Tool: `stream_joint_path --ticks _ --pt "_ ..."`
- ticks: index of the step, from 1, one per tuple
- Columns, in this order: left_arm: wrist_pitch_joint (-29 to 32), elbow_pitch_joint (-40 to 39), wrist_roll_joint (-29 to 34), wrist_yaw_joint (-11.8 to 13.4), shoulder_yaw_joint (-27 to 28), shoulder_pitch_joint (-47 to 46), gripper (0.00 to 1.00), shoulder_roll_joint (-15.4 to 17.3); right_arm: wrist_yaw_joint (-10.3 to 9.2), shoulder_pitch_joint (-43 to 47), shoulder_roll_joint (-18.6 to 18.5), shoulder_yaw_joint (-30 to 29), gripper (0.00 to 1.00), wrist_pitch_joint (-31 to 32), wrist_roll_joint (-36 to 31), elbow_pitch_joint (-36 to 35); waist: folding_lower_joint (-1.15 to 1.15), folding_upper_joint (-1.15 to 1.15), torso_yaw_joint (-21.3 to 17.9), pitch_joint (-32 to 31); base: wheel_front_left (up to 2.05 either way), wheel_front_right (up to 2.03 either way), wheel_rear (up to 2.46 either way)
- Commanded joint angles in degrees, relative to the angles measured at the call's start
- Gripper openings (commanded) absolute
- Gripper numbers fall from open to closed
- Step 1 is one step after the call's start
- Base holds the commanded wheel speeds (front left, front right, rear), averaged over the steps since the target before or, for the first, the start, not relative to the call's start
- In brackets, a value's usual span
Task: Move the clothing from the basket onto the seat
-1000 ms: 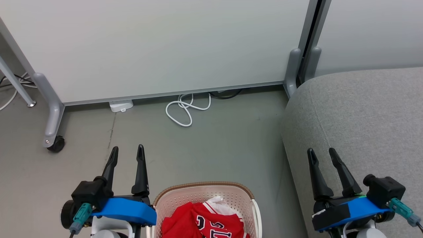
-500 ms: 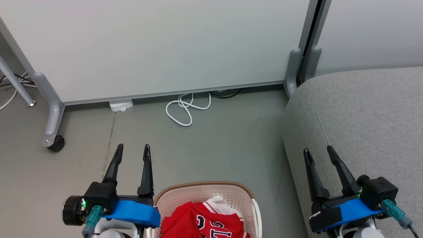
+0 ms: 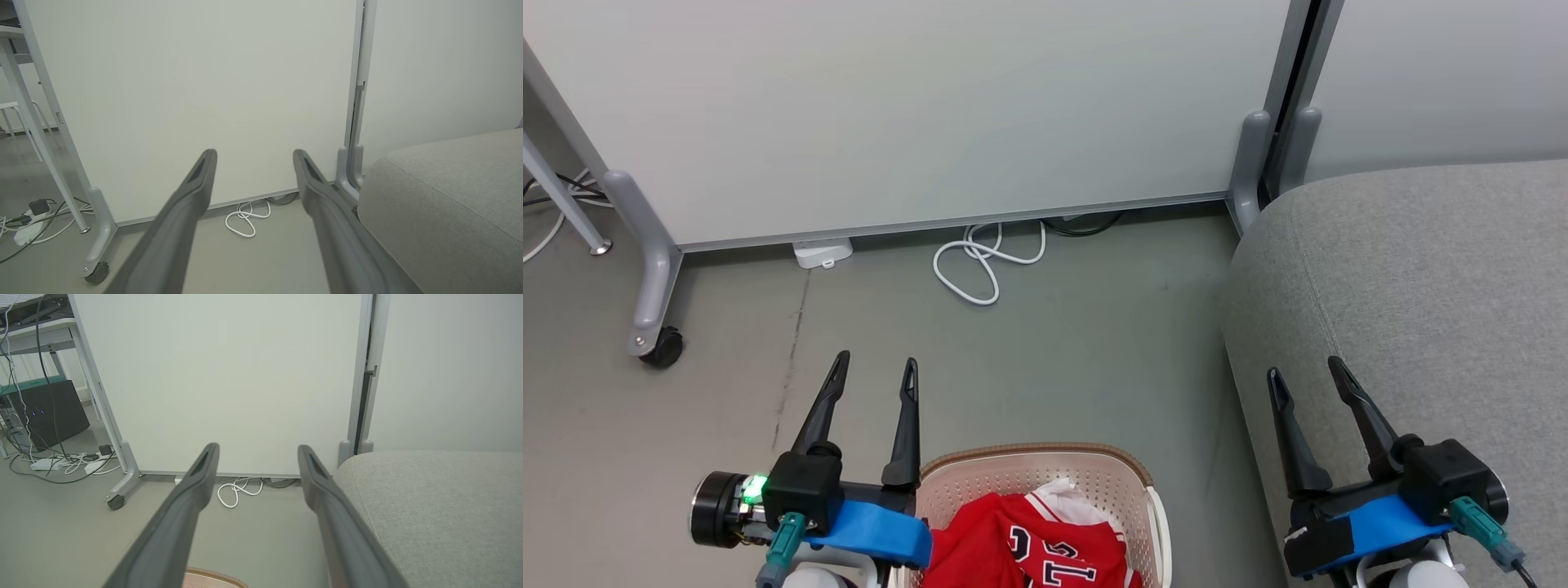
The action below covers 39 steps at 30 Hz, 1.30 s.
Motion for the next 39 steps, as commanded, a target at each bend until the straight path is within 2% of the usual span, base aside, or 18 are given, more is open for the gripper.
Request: stream_joint_path --ticks 1,8,15,32,39 --pt "-0.4 0.2 0.6 -0.6 0.0 -1.1 1.0 0.1 0.13 -1.0 -0.4 0.1 1.0 -0.5 -1.0 0.1 0.0 0.0 0.1 0.1 0.0 0.0 0.0" --pt "-1.2 1.0 1.1 -3.4 0.1 -0.7 1.0 -0.6 0.11 -0.9 -0.4 0.4 1.0 -1.3 -2.7 0.6 0.0 0.0 0.5 0.2 0.0 0.0 0.0" --pt "-1.2 2.9 -1.9 -5.7 2.0 -0.5 1.0 -1.5 0.09 -0.8 -0.4 -0.2 1.0 -1.2 0.6 1.3 0.0 0.0 0.4 0.0 0.0 0.0 0.0" --pt "-1.2 4.6 -0.9 -7.1 3.4 -1.1 1.0 -2.4 0.09 -1.0 -0.4 -0.5 1.0 -1.2 1.0 2.1 0.0 0.0 0.4 0.0 0.0 0.0 0.0" --pt "-1.2 6.7 0.6 -8.2 1.1 -3.5 1.0 -1.9 0.09 -1.7 -0.4 -0.3 1.0 -1.2 0.5 1.5 0.0 0.0 0.1 1.5 0.0 0.0 0.0"
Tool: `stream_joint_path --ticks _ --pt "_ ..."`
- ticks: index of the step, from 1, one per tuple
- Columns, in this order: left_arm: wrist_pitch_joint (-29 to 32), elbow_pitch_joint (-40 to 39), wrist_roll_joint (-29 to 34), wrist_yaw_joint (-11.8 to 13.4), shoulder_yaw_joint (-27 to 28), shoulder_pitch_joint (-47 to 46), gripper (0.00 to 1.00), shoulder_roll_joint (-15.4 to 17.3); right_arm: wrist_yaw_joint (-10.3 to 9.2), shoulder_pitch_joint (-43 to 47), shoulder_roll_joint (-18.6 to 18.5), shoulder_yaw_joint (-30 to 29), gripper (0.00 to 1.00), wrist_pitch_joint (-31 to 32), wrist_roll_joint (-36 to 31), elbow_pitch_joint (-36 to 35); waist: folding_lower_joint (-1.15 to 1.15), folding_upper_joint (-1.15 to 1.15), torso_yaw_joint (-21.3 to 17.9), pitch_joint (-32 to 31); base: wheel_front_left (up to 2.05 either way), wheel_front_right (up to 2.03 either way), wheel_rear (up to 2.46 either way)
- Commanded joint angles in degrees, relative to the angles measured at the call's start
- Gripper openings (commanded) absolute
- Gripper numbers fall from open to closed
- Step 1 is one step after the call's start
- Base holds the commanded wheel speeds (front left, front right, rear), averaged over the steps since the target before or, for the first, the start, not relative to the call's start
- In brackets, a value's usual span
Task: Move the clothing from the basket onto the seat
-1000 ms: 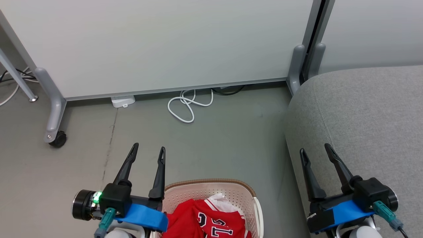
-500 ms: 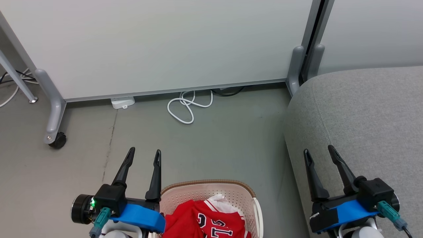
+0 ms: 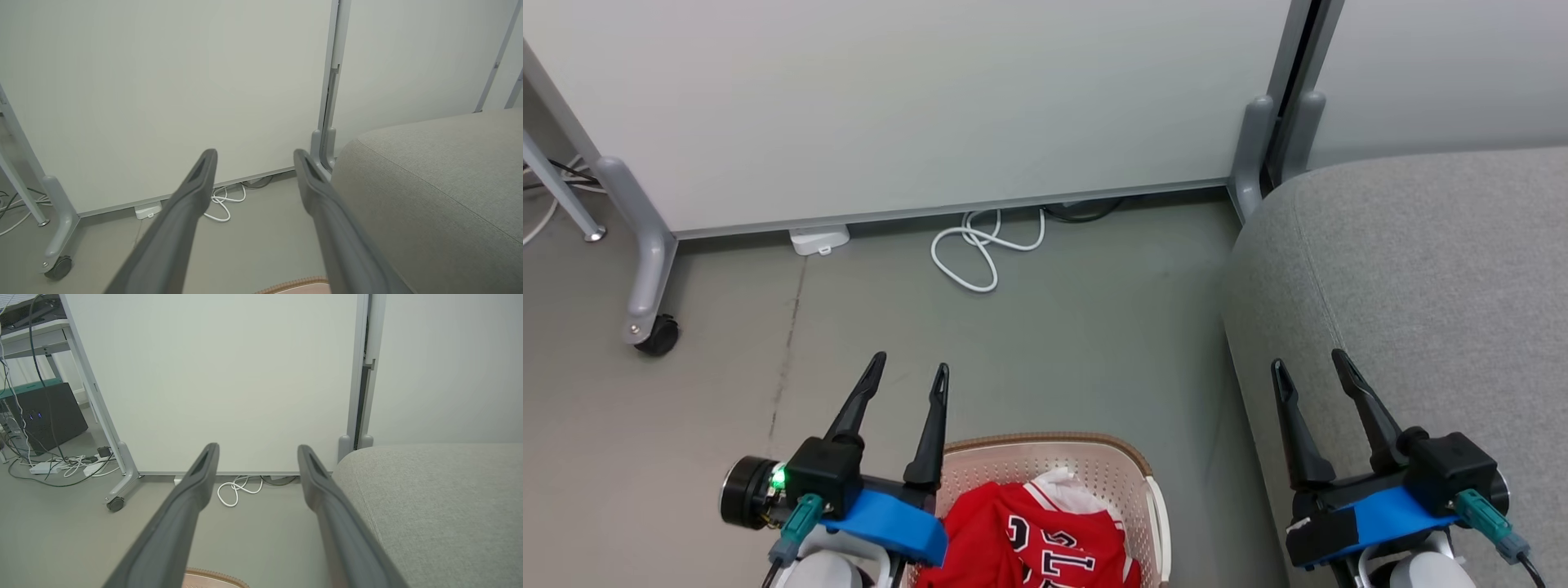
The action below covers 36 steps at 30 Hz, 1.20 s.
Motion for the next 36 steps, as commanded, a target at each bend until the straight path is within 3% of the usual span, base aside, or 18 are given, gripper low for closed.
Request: stream_joint_path --ticks 1,10,23,36 --pt "-0.3 0.8 0.4 -0.4 -0.6 -1.7 1.0 0.5 0.03 -0.9 -0.3 0.1 1.0 -0.2 -0.4 -0.5 0.0 0.0 -0.3 0.7 0.0 0.0 0.0" --pt "-0.2 8.6 2.3 -1.3 -7.1 -9.0 1.0 3.1 0.03 -3.4 -0.3 0.2 1.0 -0.2 -1.5 -3.3 0.0 0.0 -2.6 6.2 0.0 0.0 0.0" --pt "-0.2 22.6 -1.6 -1.2 -27.3 -24.0 1.0 9.1 0.03 -9.9 -0.3 1.4 1.0 -0.2 -2.1 -7.5 0.0 0.0 -8.2 20.0 0.0 0.0 0.0" --pt "-0.2 37.5 -6.0 -1.2 -46.0 -35.6 1.0 11.5 0.03 -15.4 -0.3 3.1 1.0 -0.2 -1.6 -10.8 0.0 0.0 -11.7 31.4 0.0 0.0 0.0"
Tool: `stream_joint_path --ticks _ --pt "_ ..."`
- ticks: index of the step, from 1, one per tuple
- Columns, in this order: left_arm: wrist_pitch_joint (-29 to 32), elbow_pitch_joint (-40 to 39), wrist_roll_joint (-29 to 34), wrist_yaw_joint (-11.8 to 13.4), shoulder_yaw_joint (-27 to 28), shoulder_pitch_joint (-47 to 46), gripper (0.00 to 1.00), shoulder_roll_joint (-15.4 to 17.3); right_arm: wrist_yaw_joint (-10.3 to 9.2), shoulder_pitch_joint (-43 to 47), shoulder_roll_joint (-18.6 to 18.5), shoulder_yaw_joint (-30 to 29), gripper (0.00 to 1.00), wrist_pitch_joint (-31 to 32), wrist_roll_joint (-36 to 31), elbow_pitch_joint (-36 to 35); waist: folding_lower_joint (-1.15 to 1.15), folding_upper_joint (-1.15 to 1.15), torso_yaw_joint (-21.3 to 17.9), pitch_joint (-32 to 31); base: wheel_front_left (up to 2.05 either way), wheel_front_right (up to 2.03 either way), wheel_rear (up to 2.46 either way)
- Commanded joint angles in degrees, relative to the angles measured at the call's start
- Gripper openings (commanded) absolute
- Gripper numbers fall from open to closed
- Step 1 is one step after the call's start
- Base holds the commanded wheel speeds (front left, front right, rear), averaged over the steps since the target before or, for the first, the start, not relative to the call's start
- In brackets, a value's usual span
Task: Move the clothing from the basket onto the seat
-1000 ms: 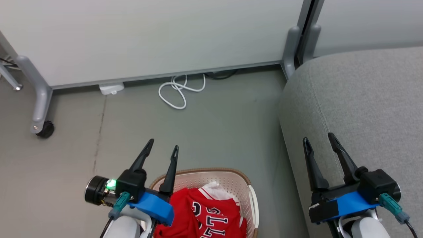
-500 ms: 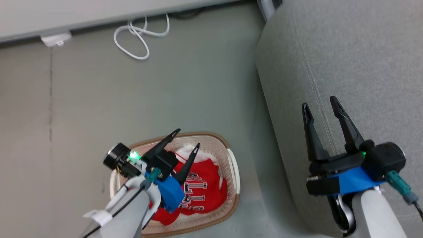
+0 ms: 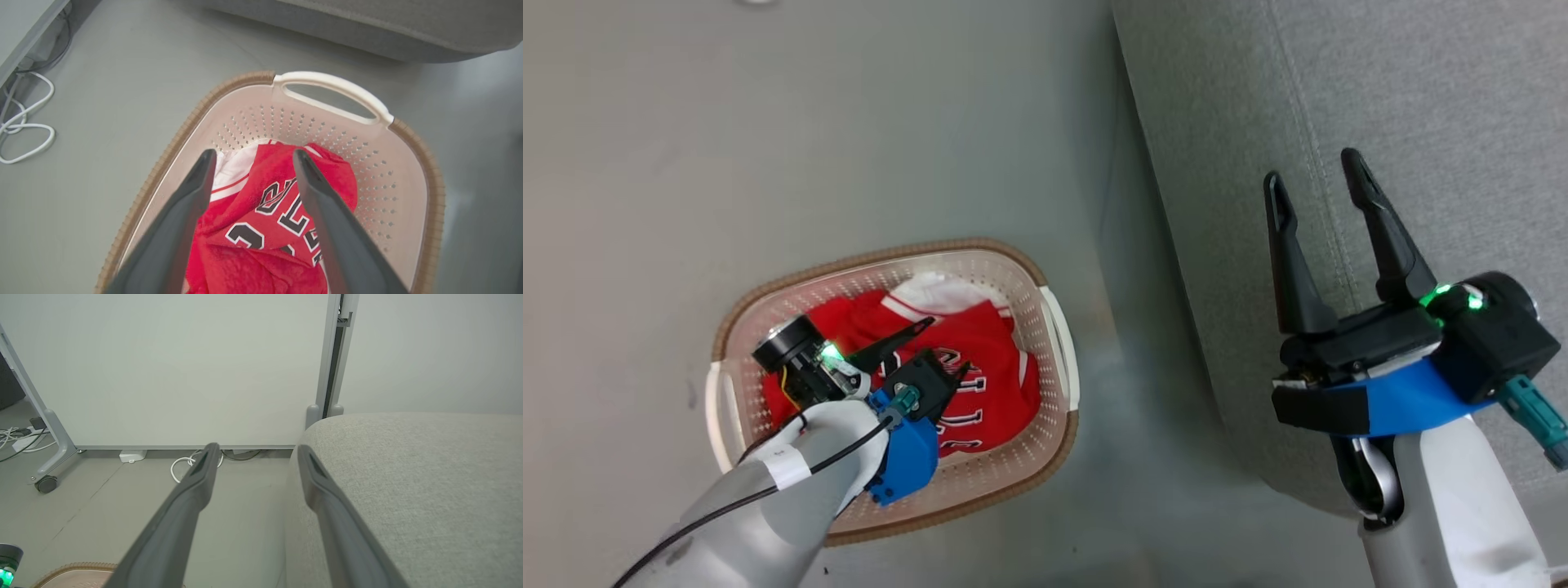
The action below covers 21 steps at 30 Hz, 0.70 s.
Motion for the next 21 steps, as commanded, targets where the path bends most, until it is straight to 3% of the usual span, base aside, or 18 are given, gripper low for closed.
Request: stream_joint_path --ticks 1,10,21 --pt "-0.1 1.7 -0.9 0.0 -1.9 -1.8 1.0 0.3 0.03 -1.5 -0.2 0.2 1.0 -0.2 -0.1 -0.7 -0.01 0.0 0.2 1.7 0.0 0.0 0.0" --pt "2.8 9.2 -4.5 0.0 -14.5 -9.1 1.0 1.6 0.02 -4.7 -0.2 1.2 1.0 -0.2 -1.0 -4.0 -0.01 0.0 -1.1 10.3 0.0 0.0 0.0" --pt "7.7 12.1 7.2 0.0 -15.8 -12.6 1.0 0.7 0.02 -6.8 -0.2 2.3 1.0 -0.2 -1.8 -7.2 -0.01 0.0 -1.5 17.3 0.0 0.0 0.0"
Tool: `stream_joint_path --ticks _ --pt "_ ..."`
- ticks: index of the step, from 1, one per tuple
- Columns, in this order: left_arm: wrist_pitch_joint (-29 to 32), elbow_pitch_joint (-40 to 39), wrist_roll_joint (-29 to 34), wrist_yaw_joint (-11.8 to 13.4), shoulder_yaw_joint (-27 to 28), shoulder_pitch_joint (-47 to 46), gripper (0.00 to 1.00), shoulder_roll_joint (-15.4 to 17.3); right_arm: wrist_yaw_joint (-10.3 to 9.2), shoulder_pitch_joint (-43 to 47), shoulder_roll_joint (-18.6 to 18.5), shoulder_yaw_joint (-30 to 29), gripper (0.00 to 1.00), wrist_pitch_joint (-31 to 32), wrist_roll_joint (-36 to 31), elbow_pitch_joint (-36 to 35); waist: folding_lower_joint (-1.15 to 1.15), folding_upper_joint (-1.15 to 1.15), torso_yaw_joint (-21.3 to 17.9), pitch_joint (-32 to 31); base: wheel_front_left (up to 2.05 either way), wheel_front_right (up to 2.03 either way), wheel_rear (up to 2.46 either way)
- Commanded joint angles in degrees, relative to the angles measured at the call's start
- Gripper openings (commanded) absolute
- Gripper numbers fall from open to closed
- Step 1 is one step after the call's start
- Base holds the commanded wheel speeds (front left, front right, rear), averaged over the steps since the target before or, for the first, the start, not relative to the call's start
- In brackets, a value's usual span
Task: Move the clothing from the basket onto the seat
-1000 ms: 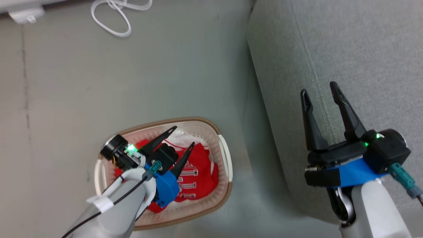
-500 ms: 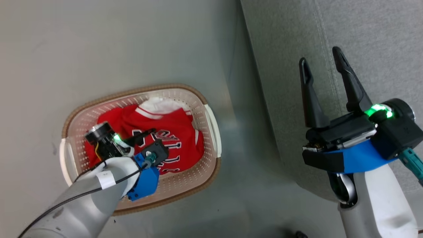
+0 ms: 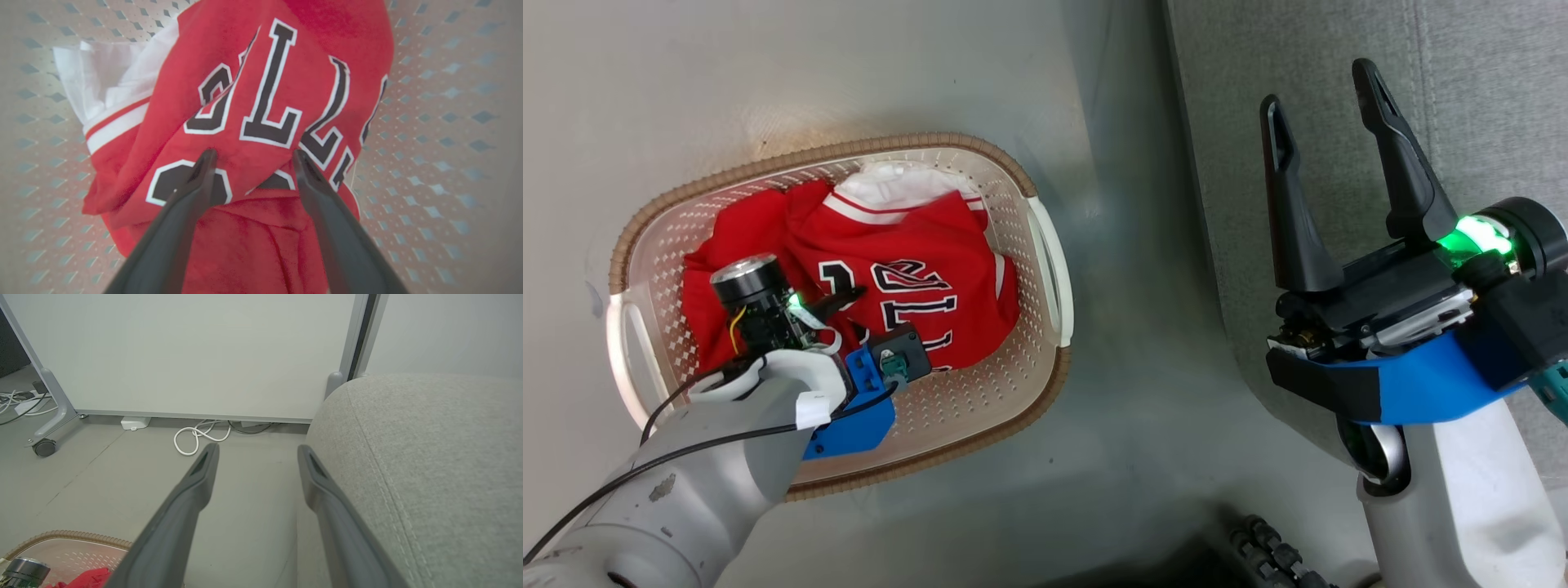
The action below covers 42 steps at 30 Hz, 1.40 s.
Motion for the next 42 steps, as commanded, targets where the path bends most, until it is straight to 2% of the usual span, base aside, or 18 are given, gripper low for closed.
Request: stream_joint_path --ticks 1,14,36,37,38,39,40,42 --pt "-0.1 0.7 1.1 0.0 -0.2 -1.7 1.0 -0.5 0.01 -1.2 -0.2 0.1 1.0 -0.2 -0.4 -0.8 -0.01 0.0 0.3 1.0 0.0 0.0 0.0" --pt "-1.6 5.2 4.2 0.0 -0.2 -6.4 1.0 -2.9 0.01 0.1 -0.2 0.1 1.0 -0.2 -1.5 -4.3 -0.01 0.0 0.5 5.9 0.0 0.0 0.0" --pt "-0.6 6.9 2.7 0.0 -0.2 -8.1 1.0 -4.6 0.01 2.8 -0.2 -0.7 1.0 -0.2 -4.2 -9.8 -0.01 0.0 1.1 10.1 0.0 0.0 0.0" --pt "0.0 6.9 3.0 0.0 -0.2 -8.2 0.95 -4.7 0.01 3.0 -0.2 -0.8 1.0 -0.2 -4.4 -10.1 -0.01 0.0 1.2 10.2 0.0 0.0 0.0" --pt "0.2 7.0 3.1 0.0 -0.2 -8.2 0.63 -4.7 0.01 3.2 -0.2 -0.9 1.0 -0.2 -4.5 -10.2 -0.01 0.0 1.3 10.2 0.0 0.0 0.0" --pt "0.0 7.0 3.5 0.0 -0.2 -8.5 0.14 -4.8 0.01 3.4 -0.2 -0.9 1.0 -0.2 -4.7 -10.4 -0.01 0.0 1.3 10.3 0.0 0.0 0.0" --pt "0.0 7.0 3.5 0.0 -0.2 -8.5 0.0 -4.9 0.01 3.7 -0.2 -1.0 1.0 -0.2 -4.7 -10.6 -0.01 0.0 1.3 10.3 0.0 0.0 0.0" --pt "0.5 7.0 3.9 0.0 -0.2 -8.4 0.0 -5.0 0.01 3.8 -0.2 -1.0 1.0 -0.2 -4.8 -10.8 -0.01 0.0 1.4 10.4 0.0 0.0 0.0"
